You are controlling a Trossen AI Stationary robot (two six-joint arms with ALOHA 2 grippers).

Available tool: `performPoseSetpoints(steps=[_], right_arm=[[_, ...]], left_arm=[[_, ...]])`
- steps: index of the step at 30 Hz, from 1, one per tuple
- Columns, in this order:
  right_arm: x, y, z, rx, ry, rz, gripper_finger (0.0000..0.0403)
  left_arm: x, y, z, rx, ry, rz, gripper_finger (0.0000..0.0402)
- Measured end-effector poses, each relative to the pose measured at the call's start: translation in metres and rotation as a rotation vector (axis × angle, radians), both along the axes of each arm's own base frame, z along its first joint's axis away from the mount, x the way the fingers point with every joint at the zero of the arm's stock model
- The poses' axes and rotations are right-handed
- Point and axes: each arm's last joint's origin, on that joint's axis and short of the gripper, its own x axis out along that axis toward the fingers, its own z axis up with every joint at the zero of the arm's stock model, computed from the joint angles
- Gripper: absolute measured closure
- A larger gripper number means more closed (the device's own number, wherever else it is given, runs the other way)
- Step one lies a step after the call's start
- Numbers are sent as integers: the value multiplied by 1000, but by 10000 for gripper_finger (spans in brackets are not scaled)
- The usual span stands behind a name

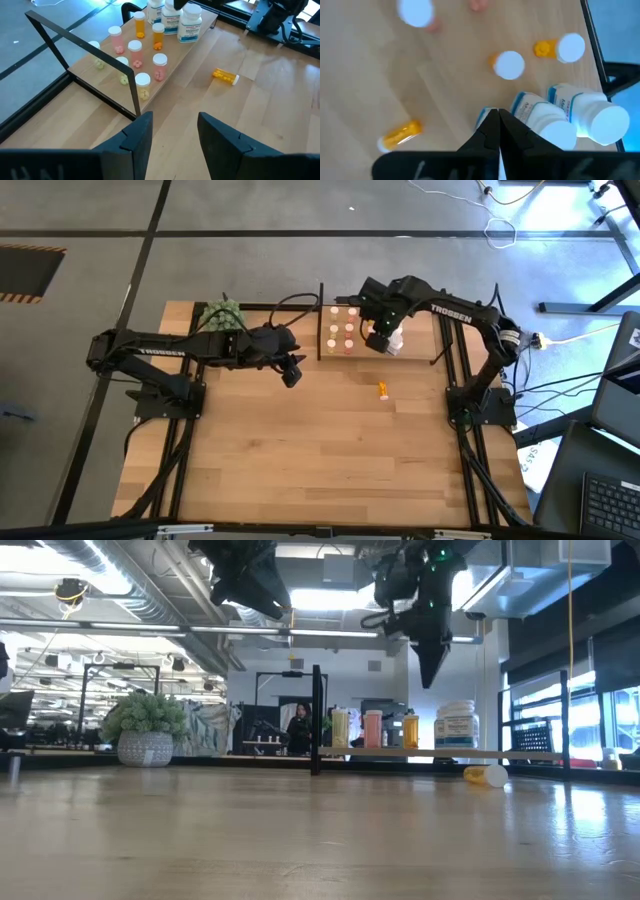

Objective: Pick and place medicine bottles onto shelf by color
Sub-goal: Put the orange pill bottle on the shelf aligned with the other orange pill bottles

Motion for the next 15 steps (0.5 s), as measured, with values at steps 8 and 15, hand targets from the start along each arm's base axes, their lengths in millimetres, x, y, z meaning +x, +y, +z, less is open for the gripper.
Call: performPoseSetpoints(steps=[8,15], right_arm=[[-8,26,45,76,-110,132,403],[-43,65,86,64,-287,53,403]], left_arm=[[0,0,0,0,3,0,252],[0,0,0,1,3,0,252]])
